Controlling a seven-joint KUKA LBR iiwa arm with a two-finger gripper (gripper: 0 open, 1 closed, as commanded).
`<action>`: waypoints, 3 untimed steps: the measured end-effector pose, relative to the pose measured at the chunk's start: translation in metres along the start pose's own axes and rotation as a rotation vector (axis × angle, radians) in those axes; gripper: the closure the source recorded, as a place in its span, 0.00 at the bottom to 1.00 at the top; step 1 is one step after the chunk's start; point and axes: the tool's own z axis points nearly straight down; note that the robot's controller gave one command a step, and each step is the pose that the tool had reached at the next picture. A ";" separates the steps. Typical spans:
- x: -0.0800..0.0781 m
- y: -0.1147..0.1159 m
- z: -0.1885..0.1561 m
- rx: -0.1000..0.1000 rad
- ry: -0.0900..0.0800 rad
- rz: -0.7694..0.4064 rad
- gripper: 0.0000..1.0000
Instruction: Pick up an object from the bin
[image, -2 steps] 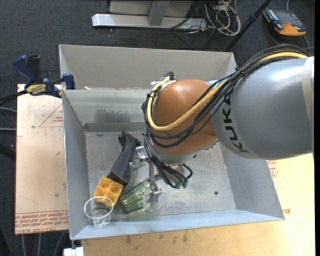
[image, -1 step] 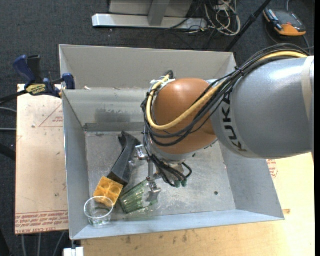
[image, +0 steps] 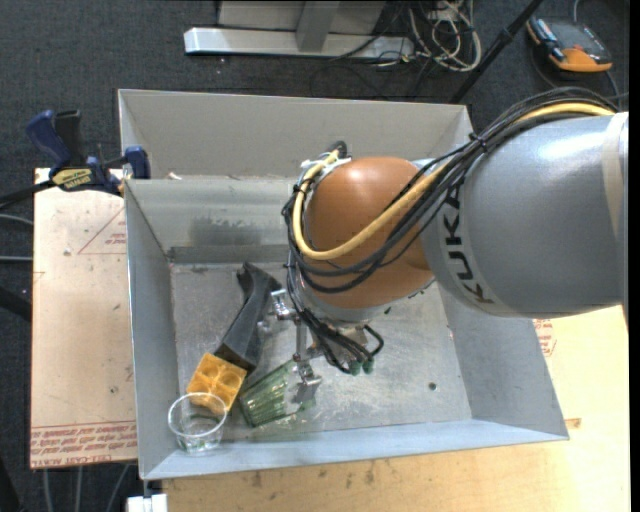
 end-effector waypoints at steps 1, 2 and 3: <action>-0.002 0.000 0.007 -0.001 -0.009 -0.002 0.00; -0.011 -0.014 0.017 0.001 0.013 0.029 0.00; -0.019 0.012 0.041 -0.001 -0.012 0.085 0.00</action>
Offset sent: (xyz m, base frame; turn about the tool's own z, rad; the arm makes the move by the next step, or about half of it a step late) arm 0.0312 -0.0137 0.0536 0.0832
